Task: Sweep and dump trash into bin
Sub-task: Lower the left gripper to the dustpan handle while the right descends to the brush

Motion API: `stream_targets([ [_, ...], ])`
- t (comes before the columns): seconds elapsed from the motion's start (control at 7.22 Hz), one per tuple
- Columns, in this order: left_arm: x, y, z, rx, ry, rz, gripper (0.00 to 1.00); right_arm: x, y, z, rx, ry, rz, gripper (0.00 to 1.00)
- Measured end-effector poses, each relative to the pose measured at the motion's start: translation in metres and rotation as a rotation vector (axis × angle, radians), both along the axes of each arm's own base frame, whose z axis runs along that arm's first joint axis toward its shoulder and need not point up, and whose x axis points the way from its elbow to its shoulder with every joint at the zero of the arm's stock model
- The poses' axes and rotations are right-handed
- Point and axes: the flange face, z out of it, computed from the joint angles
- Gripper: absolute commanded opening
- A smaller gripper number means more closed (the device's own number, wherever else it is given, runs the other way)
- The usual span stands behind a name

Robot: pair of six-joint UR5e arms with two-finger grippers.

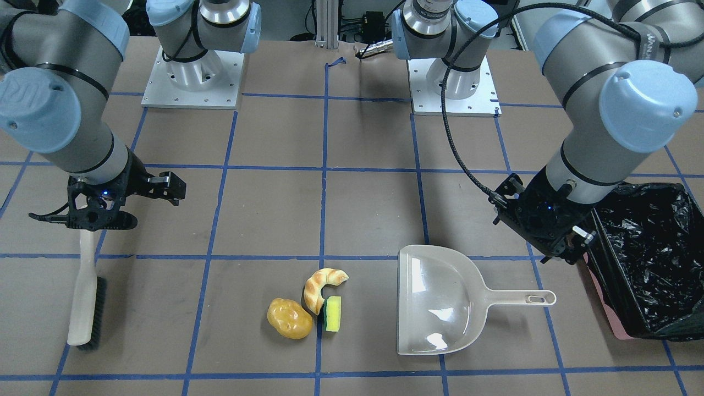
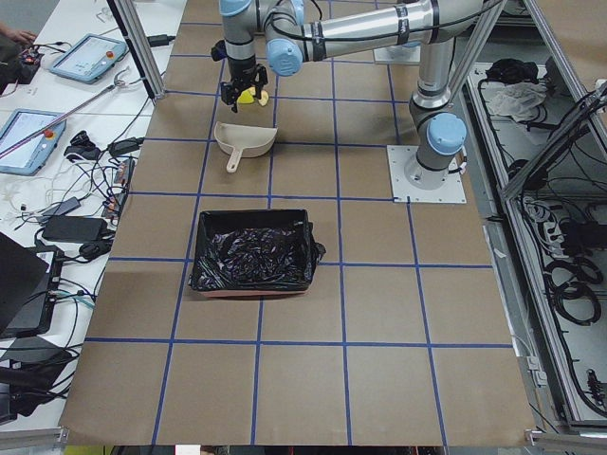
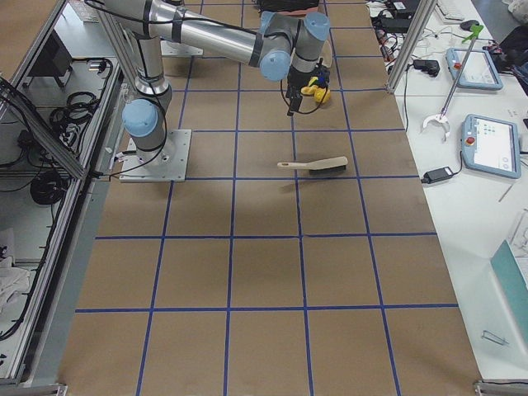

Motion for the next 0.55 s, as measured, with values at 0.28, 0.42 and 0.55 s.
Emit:
stream_targets([
  [0.28, 0.017, -0.025, -0.036, -0.004, -0.013, -0.252, 1.0, -0.056, -0.018, -0.022, -0.012, 0.0, 0.08, 1.0],
  [0.42, 0.023, -0.034, -0.05, -0.001, -0.039, -0.356, 1.0, -0.08, -0.026, -0.034, -0.016, 0.008, 0.128, 1.0],
  [0.55, 0.029, -0.04, -0.063, 0.023, -0.085, -0.456, 1.0, -0.102, -0.031, -0.048, -0.008, 0.008, 0.159, 0.99],
])
